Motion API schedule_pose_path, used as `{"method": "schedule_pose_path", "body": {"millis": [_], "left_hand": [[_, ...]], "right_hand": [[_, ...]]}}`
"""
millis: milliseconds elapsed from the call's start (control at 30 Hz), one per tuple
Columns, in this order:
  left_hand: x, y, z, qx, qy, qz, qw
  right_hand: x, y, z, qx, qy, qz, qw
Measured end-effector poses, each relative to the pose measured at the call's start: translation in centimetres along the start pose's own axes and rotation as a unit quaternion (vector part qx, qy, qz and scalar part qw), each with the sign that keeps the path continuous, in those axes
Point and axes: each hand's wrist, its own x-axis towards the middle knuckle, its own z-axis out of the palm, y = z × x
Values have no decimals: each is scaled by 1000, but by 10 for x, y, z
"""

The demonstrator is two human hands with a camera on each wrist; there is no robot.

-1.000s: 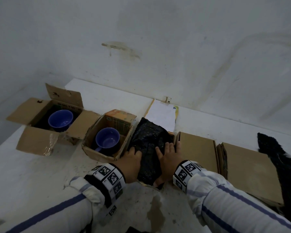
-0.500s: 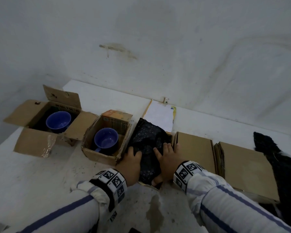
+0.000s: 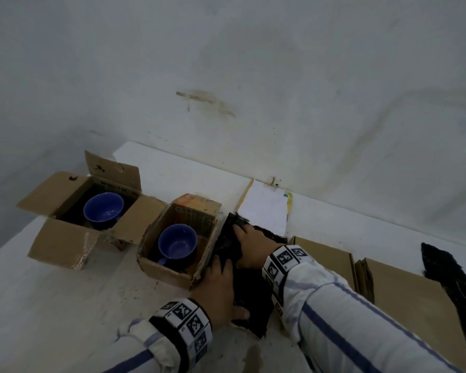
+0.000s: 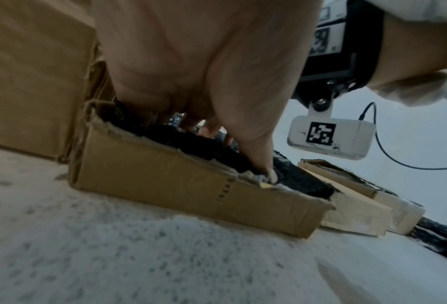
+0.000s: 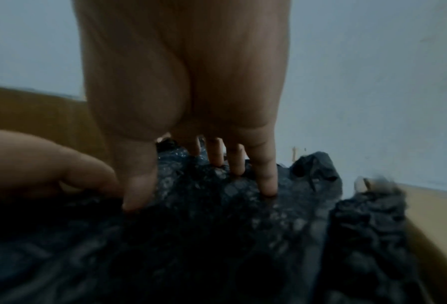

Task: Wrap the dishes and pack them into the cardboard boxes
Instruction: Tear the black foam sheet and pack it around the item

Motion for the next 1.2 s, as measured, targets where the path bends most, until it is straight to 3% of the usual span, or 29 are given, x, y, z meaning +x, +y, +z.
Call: {"method": "schedule_pose_path", "body": {"millis": [267, 533, 700, 800, 933, 1200], "left_hand": [[9, 3, 0, 27, -15, -24, 999], [20, 4, -10, 66, -53, -13, 996], [22, 11, -19, 65, -97, -31, 993], [23, 15, -21, 66, -101, -41, 992], [24, 15, -21, 65, -111, -45, 991], [26, 14, -19, 59, -109, -46, 991]], "right_hand": [[26, 1, -4, -53, -41, 45, 997], [34, 5, -8, -65, -47, 10, 997], [8, 23, -19, 52, -2, -15, 999], [-9, 36, -15, 7, 44, 51, 998], [-17, 35, 2, -40, -17, 63, 997], [-8, 18, 20, -21, 16, 137, 990]]}}
